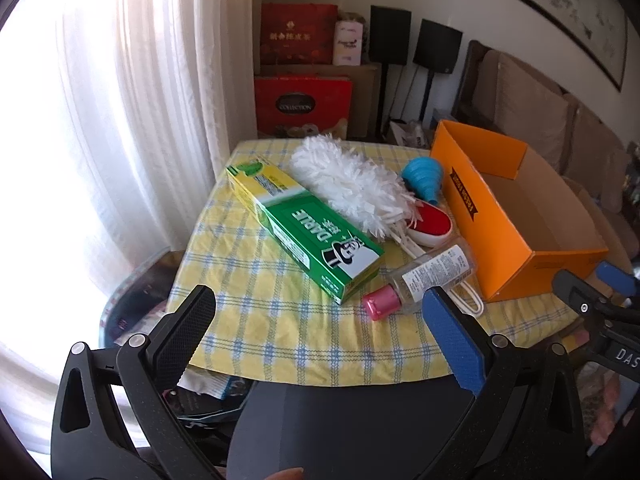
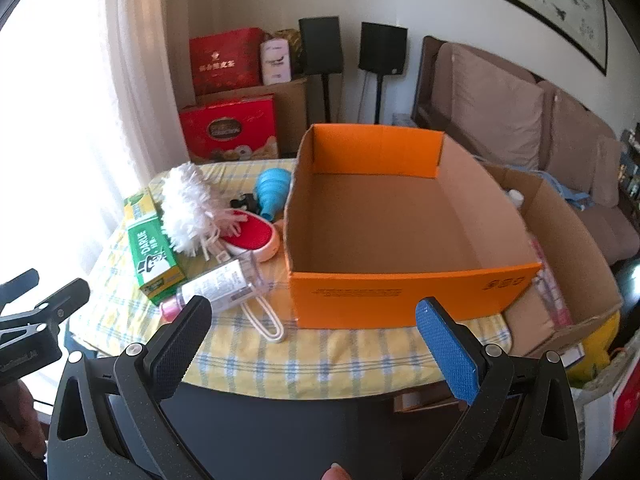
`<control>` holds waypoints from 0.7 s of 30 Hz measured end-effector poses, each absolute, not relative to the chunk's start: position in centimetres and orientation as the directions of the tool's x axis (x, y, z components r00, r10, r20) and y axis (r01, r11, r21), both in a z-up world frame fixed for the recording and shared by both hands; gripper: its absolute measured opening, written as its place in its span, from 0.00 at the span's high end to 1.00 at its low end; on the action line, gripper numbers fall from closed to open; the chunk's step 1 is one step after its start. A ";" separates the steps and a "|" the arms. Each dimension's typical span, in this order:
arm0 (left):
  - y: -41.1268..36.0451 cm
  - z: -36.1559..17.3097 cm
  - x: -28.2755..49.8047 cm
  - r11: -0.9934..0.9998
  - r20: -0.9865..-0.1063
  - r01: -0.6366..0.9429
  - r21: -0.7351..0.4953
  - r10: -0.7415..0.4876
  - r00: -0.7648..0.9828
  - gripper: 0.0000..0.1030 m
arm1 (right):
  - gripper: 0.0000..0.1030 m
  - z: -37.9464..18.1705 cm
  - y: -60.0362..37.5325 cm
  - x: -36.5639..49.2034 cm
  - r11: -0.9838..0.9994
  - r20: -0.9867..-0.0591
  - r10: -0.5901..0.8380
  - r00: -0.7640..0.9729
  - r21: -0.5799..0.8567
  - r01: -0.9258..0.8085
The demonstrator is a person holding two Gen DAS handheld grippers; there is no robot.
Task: Organize objects
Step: 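Move the right gripper toward the clear bottle with pink cap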
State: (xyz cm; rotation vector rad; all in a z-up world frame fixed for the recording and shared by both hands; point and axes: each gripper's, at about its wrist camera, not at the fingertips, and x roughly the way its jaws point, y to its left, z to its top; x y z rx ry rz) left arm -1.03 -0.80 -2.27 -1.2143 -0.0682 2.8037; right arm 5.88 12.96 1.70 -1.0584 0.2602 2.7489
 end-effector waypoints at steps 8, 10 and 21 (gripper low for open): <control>-1.8 -4.7 -2.1 -0.984 -0.750 -0.101 -0.147 0.178 -0.637 0.00 | 0.00 1.2 12.3 5.1 -0.977 -0.661 0.044 -0.749 0.127 -0.170; -1.8 -5.2 -2.3 -0.981 -0.754 -0.112 -0.156 0.191 -0.628 0.00 | 0.00 1.4 12.2 4.8 -0.980 -0.650 0.030 -0.760 0.131 -0.151; -2.5 -7.6 -3.0 -0.931 -0.738 -0.215 -0.295 0.365 -0.567 0.02 | 0.24 0.1 9.5 3.3 -0.982 -0.665 -0.120 -0.737 0.187 -0.009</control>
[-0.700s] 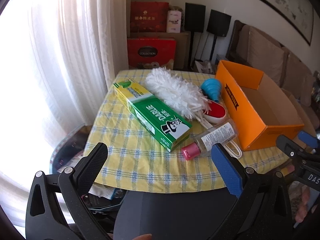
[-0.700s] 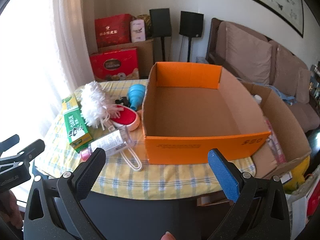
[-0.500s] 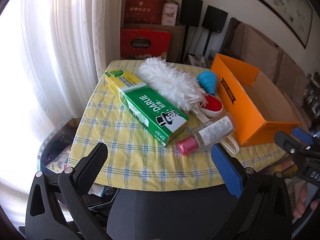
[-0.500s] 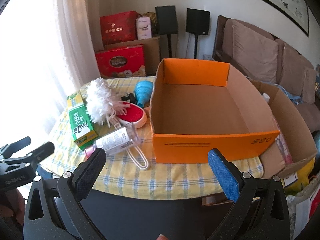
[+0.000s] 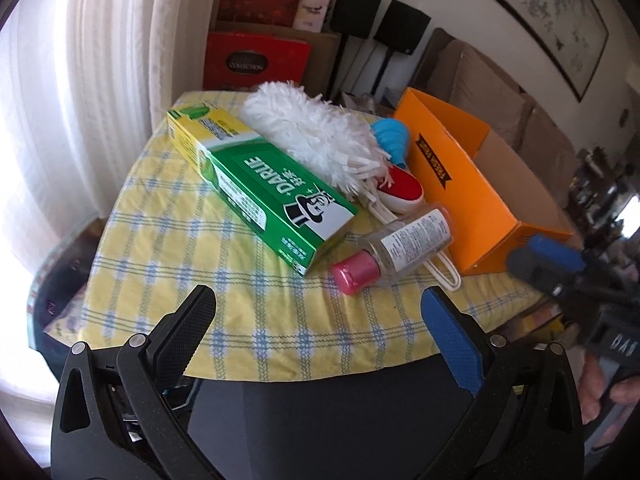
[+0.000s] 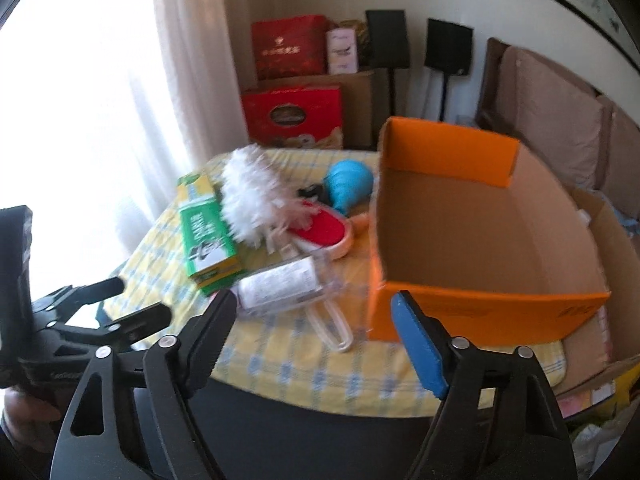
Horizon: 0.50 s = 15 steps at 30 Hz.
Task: Organize objects
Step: 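Move the right gripper toward the clear bottle with pink cap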
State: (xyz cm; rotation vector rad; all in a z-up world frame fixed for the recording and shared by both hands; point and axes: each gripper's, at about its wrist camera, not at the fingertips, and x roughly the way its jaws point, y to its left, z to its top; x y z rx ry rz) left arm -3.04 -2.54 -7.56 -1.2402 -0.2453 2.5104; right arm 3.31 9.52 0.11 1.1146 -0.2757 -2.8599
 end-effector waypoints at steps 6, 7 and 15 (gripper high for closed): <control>-2.9 -8.9 -3.6 -0.929 -0.755 -0.207 -0.306 0.369 -0.542 0.08 | 0.42 -3.0 8.6 1.9 -0.958 -0.716 -0.218 -0.664 0.286 0.006; -3.0 -9.1 -3.6 -0.930 -0.756 -0.204 -0.305 0.367 -0.542 0.09 | 0.43 -3.6 8.6 1.5 -0.950 -0.719 -0.238 -0.653 0.312 0.002; -4.0 -9.7 -4.1 -0.941 -0.768 -0.177 -0.289 0.338 -0.545 0.09 | 0.43 -5.5 8.5 -0.8 -0.878 -0.695 -0.344 -0.632 0.477 -0.046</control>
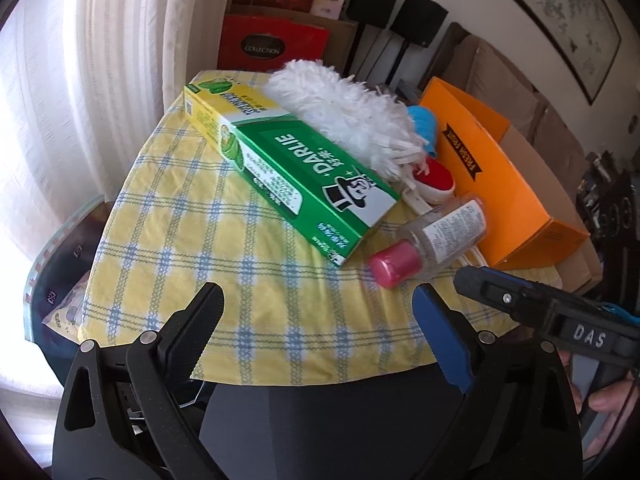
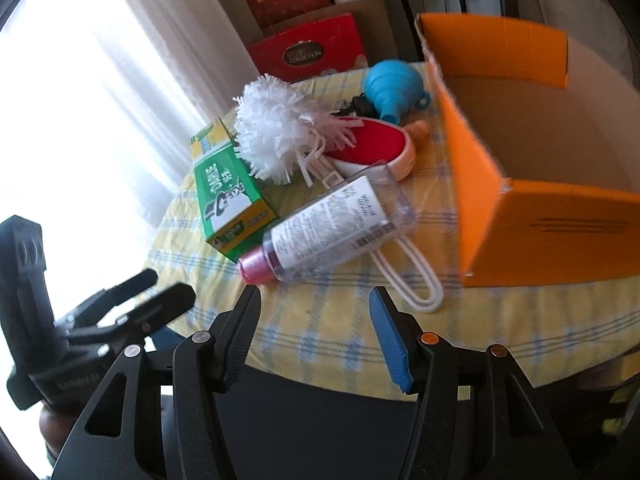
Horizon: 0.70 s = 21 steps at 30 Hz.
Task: Organize objects
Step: 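Move the right gripper toward the clear bottle with pink cap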
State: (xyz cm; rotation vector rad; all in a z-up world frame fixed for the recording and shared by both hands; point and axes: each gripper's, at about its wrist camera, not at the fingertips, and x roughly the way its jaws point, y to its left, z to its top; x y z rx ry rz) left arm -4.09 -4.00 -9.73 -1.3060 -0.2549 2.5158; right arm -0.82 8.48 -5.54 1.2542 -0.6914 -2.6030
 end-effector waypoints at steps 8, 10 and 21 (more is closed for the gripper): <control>-4.8 -10.5 -4.7 -0.929 -0.767 -0.191 -0.317 0.369 -0.525 0.09 | 0.42 -6.6 8.9 -2.5 -0.756 -0.634 -0.413 -0.654 0.639 -0.142; -4.6 -10.6 -4.8 -0.921 -0.765 -0.212 -0.328 0.390 -0.512 0.09 | 0.42 -6.8 9.0 -2.7 -0.725 -0.610 -0.414 -0.676 0.670 -0.160; -3.2 -11.2 -5.0 -0.847 -0.729 -0.314 -0.429 0.530 -0.434 0.12 | 0.38 -7.3 8.9 -3.8 -0.635 -0.543 -0.404 -0.736 0.746 -0.202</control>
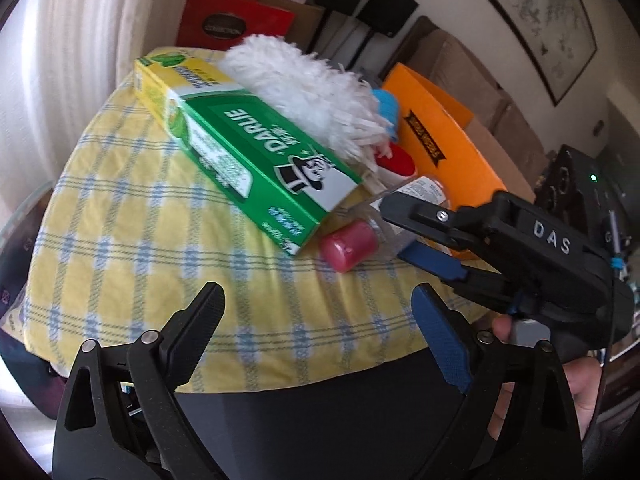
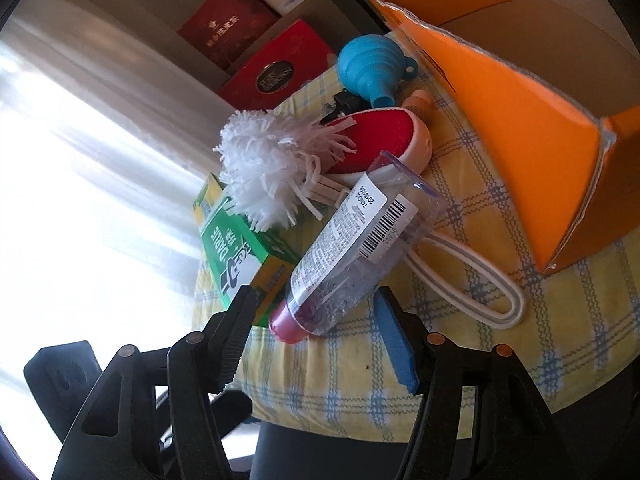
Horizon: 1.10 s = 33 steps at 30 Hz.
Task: Organize objects
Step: 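Close the right gripper on the clear bottle and lift it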
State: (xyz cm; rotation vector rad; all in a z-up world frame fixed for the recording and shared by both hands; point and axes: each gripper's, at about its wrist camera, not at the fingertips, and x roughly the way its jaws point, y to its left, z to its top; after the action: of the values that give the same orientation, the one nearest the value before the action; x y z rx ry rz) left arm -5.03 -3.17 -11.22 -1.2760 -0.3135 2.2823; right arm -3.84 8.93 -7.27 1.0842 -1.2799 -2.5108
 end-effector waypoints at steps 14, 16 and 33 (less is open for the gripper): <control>-2.2 -11.3 -5.1 -0.820 -0.729 -0.361 -0.444 0.565 -0.387 0.13 | 0.63 -7.8 8.7 -5.1 -0.607 -0.524 -0.385 -0.760 0.764 -0.219; -1.9 -11.1 -5.0 -0.818 -0.729 -0.375 -0.436 0.566 -0.385 0.14 | 0.66 -7.6 8.6 -5.1 -0.608 -0.519 -0.395 -0.758 0.766 -0.208; -0.4 -10.9 -4.2 -0.805 -0.764 -0.474 -0.357 0.544 -0.347 0.64 | 0.66 -6.4 6.9 -3.9 -0.694 -0.585 -0.465 -0.665 0.707 -0.136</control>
State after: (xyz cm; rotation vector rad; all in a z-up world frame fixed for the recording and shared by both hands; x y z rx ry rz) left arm -4.16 -0.42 -10.88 -1.2669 -0.0959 2.1655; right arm -3.92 6.86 -6.37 1.1752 -1.1201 -2.4548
